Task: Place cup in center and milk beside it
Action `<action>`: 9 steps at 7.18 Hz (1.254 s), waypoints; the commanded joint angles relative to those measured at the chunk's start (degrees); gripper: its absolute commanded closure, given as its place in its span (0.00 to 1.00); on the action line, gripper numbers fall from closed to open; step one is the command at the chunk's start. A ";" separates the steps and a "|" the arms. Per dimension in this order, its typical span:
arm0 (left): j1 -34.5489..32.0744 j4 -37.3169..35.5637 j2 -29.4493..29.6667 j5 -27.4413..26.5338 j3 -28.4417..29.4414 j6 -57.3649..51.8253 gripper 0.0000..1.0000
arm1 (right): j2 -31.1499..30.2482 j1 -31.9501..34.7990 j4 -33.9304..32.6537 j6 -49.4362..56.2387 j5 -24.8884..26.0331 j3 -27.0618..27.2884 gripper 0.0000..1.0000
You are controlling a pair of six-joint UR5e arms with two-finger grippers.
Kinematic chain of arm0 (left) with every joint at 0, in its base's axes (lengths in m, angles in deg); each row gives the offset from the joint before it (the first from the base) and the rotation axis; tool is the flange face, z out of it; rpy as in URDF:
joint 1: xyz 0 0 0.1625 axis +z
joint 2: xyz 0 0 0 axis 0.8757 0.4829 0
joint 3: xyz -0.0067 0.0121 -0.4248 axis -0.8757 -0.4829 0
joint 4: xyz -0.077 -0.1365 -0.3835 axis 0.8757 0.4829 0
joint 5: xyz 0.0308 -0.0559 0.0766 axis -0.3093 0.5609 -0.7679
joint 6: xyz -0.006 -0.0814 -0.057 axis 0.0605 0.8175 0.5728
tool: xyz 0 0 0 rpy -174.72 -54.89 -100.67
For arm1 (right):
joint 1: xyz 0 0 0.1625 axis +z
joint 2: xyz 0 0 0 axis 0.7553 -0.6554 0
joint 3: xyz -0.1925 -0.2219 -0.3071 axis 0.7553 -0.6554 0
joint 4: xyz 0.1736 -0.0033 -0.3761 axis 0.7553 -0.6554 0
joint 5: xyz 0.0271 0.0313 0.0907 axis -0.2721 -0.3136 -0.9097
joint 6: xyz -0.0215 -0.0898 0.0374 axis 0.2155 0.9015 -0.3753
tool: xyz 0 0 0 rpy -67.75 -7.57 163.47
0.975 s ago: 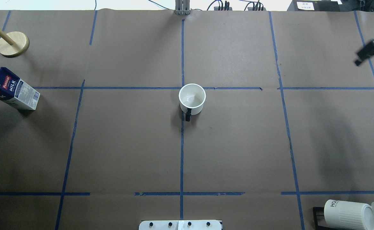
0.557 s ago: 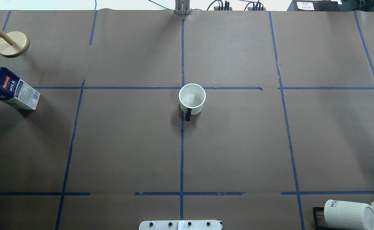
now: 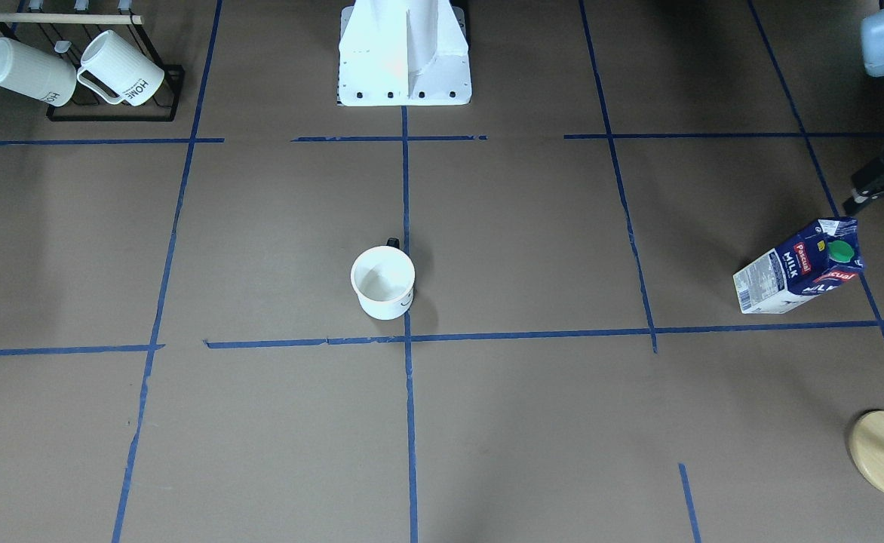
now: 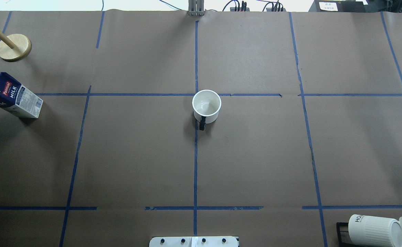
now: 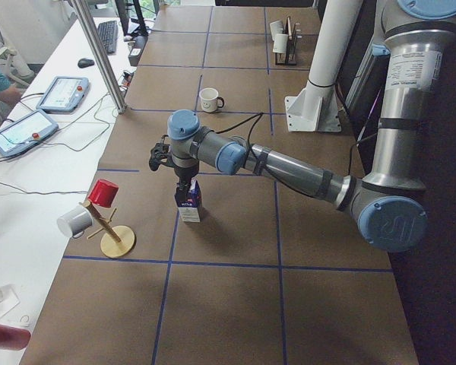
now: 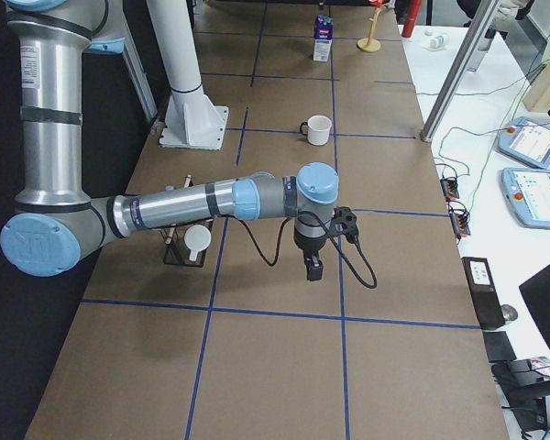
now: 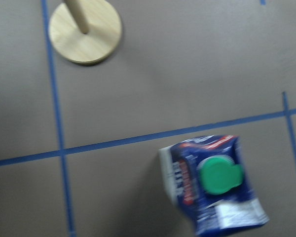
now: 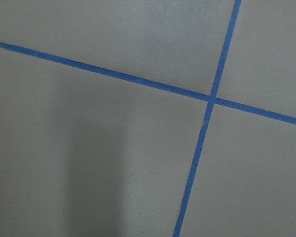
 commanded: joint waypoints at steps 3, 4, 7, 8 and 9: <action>2.37 1.14 4.08 -0.20 7.14 2.31 0.00 | -0.07 0.00 0.02 0.03 -0.04 0.03 0.00; 2.72 1.14 4.09 -0.20 7.59 2.31 0.00 | 0.02 0.08 0.02 -0.06 -0.04 0.03 0.00; 4.21 1.40 3.91 -0.37 7.60 2.39 0.11 | 0.02 0.08 0.02 0.03 -0.04 -0.06 0.00; 4.30 3.23 3.74 -3.24 7.60 2.48 0.47 | 0.02 0.00 0.02 0.03 -0.04 -0.14 0.00; 4.56 3.25 3.65 -4.58 7.60 2.39 0.55 | 0.02 0.00 0.02 0.03 -0.04 -0.14 0.00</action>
